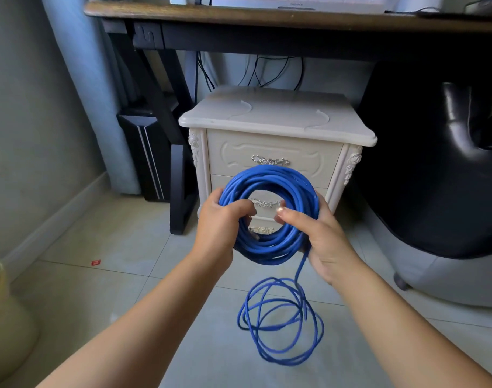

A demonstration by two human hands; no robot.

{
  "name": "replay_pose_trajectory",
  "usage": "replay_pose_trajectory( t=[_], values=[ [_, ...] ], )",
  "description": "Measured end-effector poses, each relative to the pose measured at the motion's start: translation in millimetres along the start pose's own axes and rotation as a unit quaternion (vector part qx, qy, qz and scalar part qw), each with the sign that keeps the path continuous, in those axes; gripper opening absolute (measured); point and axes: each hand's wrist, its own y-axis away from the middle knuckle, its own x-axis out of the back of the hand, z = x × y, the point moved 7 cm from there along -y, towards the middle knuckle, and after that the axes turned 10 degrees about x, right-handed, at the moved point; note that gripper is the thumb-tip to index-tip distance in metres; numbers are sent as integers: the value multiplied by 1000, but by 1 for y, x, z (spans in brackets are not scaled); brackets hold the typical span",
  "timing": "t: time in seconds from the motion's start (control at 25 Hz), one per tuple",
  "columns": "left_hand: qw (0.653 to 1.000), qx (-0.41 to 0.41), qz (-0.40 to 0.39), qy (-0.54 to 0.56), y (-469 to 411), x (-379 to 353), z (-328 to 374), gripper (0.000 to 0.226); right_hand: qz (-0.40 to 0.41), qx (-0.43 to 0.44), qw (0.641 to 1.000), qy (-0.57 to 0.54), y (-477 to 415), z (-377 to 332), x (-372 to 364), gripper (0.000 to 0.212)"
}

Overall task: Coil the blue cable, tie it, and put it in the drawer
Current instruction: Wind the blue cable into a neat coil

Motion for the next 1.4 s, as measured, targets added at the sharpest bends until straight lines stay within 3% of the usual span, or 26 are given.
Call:
replay_pose_trajectory(
  t=[0.24,0.52,0.64,0.72,0.8,0.88,1.0,1.08,1.16,1.24,1.32,1.4],
  values=[
    [997,23,16,66,15,-9,9,19,26,-54,997,-49,3,-6,-8,68],
    [995,26,26,96,15,-7,1,20,32,-71,993,-90,-1,-2,-11,45],
    [994,58,14,88,11,-9,-23,19,75,-96,992,-32,0,19,-2,31],
    [997,80,-4,23,4,-9,-29,21,124,-82,989,7,-4,20,8,27],
    [992,83,-48,-82,-5,-10,-25,37,145,-38,988,26,-13,9,15,28],
    [980,65,-60,-178,-12,-9,-15,52,141,16,983,113,-21,-5,21,31],
    [957,-47,-54,-280,-8,-10,5,74,52,95,938,328,-21,-22,10,41],
    [911,-147,-56,-380,-2,-15,16,86,-23,138,896,421,-18,-25,-3,48],
    [874,-199,-84,-436,1,-21,17,81,-70,163,865,469,-15,-26,-14,50],
    [871,-196,-80,-442,0,-20,17,64,-82,178,857,477,-13,-27,-21,51],
    [885,-185,-57,-424,-2,-16,19,45,-81,181,867,456,-10,-28,-23,55],
    [906,-166,-43,-387,-1,-13,19,37,-77,143,901,403,-9,-25,-18,63]
  ],
)
